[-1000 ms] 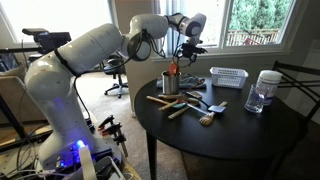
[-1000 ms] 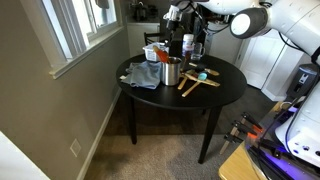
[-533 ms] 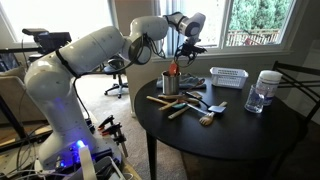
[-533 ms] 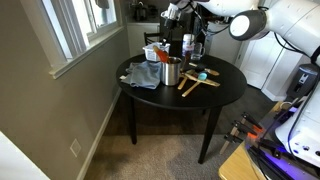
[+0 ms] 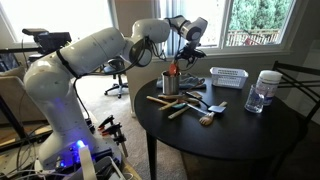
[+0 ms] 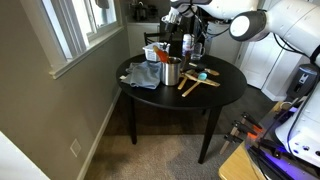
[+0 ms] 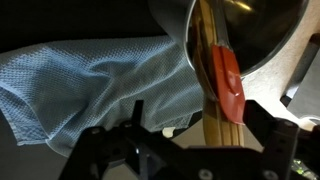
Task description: Remove the orange spoon from the tin can
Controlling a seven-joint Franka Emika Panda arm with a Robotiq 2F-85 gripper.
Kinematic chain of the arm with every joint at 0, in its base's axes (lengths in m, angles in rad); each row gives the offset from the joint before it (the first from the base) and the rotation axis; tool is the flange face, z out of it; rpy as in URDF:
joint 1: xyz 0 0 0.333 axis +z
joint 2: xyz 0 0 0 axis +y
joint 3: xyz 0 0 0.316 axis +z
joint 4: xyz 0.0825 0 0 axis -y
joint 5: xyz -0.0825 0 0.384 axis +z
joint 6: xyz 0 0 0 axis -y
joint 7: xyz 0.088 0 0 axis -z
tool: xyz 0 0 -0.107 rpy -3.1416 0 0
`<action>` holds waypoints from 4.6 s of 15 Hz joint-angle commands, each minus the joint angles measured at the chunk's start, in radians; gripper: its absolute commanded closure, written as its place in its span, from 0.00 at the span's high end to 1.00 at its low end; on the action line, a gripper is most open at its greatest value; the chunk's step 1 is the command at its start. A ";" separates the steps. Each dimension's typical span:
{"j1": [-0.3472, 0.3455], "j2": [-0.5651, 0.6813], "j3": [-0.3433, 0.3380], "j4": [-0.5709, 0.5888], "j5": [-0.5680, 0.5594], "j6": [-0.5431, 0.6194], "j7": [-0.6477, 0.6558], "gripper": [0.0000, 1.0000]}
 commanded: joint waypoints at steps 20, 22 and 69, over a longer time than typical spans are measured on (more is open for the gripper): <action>-0.014 0.015 0.058 0.001 -0.002 -0.144 -0.034 1.00; -0.014 0.008 0.054 0.009 -0.006 -0.169 -0.032 1.00; 0.030 -0.190 0.004 0.068 -0.130 -0.349 0.025 0.07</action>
